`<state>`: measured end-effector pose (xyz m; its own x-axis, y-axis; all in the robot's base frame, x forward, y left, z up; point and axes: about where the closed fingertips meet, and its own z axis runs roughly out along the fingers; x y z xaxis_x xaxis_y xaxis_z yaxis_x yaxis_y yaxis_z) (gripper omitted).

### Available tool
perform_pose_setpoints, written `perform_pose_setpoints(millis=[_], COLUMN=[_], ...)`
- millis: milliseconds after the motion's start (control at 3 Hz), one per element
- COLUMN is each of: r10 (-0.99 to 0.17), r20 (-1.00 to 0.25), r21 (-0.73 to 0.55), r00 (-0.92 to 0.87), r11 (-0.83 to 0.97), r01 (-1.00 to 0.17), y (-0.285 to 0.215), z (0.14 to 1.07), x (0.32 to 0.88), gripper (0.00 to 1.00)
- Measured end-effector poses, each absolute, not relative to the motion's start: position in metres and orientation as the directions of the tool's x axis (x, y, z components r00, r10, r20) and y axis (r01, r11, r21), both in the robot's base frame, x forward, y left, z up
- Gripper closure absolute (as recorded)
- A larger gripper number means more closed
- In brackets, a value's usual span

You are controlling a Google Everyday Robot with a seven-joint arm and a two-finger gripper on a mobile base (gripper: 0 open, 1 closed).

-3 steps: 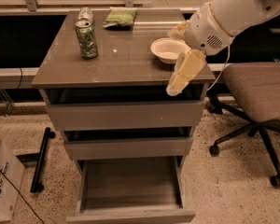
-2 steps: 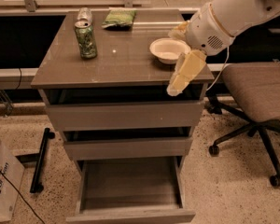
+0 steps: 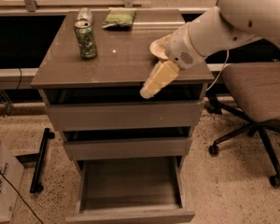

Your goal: Place green can into bottom drawer

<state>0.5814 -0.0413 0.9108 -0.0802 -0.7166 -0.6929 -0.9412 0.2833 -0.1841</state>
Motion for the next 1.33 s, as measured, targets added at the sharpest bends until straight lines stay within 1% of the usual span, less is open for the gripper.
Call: perform_pose_setpoints(millis=[667, 1000, 1333], r10=[-0.589, -0.532, -0.512], r20=[-0.808, -0.846, -0.858], r21=[-0.242, -0.233, -0.232], r00=[-0.009, 0.008, 0.035], r11=[0.347, 0.358, 0.326], r01=[-0.906, -0.904, -0.916], y=[0.018, 0.045, 0.076], z=[0.914, 0.91, 0.907], x=[0.668, 0.707, 0.737], gripper=[0.0, 0.0, 0.0])
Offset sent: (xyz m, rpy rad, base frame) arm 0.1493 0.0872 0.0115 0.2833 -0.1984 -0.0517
